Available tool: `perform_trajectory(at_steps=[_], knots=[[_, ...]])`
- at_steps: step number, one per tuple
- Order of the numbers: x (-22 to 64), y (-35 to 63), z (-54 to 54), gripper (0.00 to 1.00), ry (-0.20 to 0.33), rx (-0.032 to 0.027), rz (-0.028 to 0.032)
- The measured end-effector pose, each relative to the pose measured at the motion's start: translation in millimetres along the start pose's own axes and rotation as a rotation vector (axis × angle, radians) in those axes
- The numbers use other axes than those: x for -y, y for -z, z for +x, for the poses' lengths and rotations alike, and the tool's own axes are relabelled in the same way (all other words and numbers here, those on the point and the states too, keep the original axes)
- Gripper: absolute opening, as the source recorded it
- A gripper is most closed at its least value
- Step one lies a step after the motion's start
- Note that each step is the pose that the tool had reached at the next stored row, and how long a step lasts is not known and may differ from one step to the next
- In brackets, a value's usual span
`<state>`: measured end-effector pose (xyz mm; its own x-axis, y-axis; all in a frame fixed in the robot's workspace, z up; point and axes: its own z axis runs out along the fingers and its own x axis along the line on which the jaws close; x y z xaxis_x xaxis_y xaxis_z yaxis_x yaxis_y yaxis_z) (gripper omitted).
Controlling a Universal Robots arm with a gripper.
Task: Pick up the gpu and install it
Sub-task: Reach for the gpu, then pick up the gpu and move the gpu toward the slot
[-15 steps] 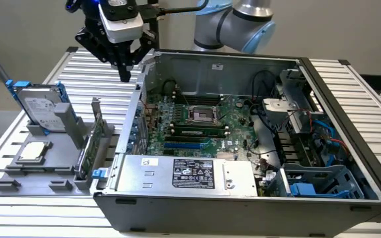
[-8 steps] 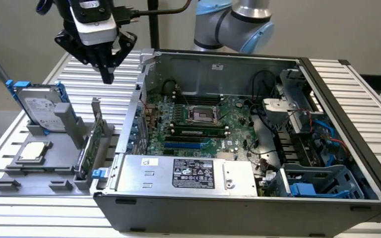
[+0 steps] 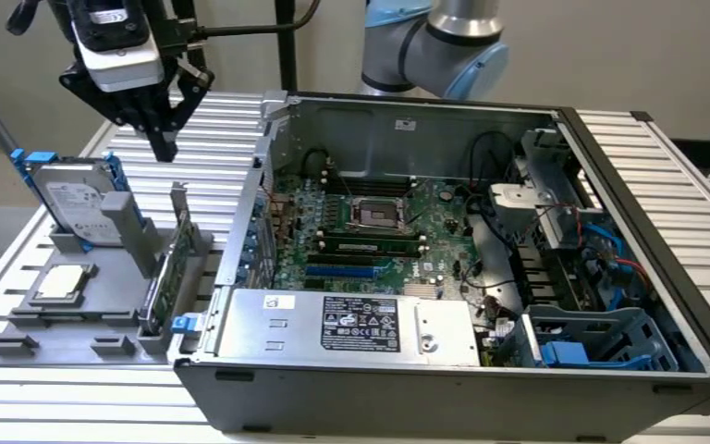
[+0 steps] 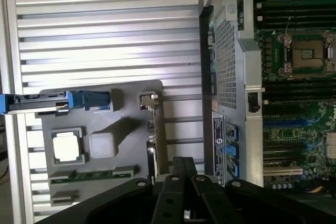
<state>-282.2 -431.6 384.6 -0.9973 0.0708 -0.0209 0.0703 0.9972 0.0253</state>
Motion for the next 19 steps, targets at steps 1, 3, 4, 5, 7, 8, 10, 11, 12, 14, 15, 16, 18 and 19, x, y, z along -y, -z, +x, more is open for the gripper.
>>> perform_trajectory(at_steps=[1,3,4,5,7,8,10,11,12,14,15,16,18,19], knots=[[0.5,-0.7,4.5,0.11,0.0,0.0,0.0005],[1.5,-2.3,13.6,0.11,0.0,0.0001,0.0016],[2.0,-3.1,18.1,0.11,0.0,0.0002,0.002],[2.5,-3.7,22.7,0.11,0.0,0.0002,0.0025],[3.7,-5.1,31.1,0.11,0.0,0.0002,0.0032],[4.2,-5.7,33.8,0.11,0.0,0.0004,0.0038],[4.5,-6.2,35.8,0.11,0.0,0.0007,0.0067],[4.5,-6.1,35.7,0.11,0.0,0.0006,0.0069],[4.5,-6.1,35.7,0.11,0.0,0.0006,0.007],[4.5,-6.1,35.8,0.11,0.0,0.0005,0.0071],[4.5,-6.1,35.8,0.11,0.0,0.0005,0.0071],[4.5,-6.0,35.8,0.11,0.0,0.0005,0.0071],[4.5,-6.1,35.8,0.11,0.0,0.0005,0.0071],[4.5,-6.1,35.8,0.11,0.0,0.0005,0.007]])
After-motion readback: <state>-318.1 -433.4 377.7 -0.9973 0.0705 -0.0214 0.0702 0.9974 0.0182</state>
